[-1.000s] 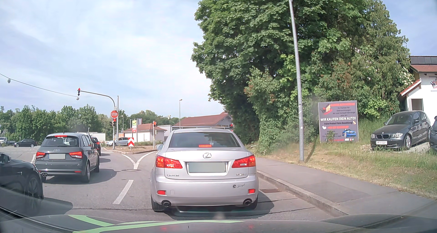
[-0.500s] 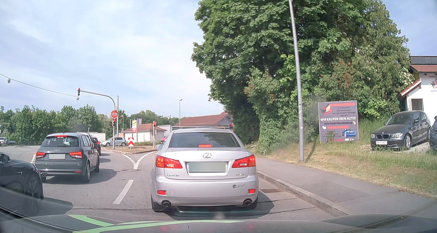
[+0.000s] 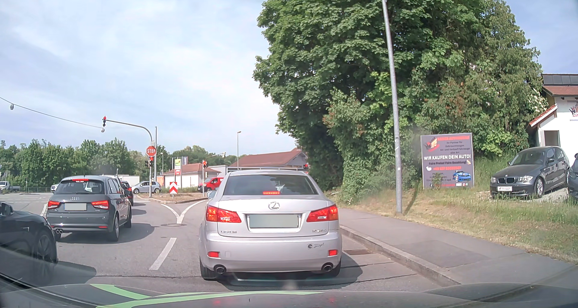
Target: Follow the waypoints while adhering to traffic rules and regulations
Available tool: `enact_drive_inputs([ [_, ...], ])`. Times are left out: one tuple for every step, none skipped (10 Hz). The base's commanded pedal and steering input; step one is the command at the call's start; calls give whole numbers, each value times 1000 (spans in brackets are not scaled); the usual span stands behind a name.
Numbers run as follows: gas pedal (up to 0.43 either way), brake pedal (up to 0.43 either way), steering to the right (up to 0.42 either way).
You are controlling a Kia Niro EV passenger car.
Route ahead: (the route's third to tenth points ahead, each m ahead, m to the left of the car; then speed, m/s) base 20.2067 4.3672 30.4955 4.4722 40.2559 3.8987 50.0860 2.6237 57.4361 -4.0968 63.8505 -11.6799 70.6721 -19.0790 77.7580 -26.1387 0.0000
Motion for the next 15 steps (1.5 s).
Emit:
enact_drive_inputs([
  [0, 415, -114],
  [0, 415, -114],
  [0, 415, -114],
  [0, 415, -114],
  [0, 415, -113],
  [0, 415, -114],
  [0, 421, -114],
  [0, 415, -113],
  [0, 415, -114],
  [0, 415, -114],
  [0, 421, -113],
  [0, 421, -113],
  [0, 415, -113],
  [0, 415, -114],
  [0, 415, -113],
])
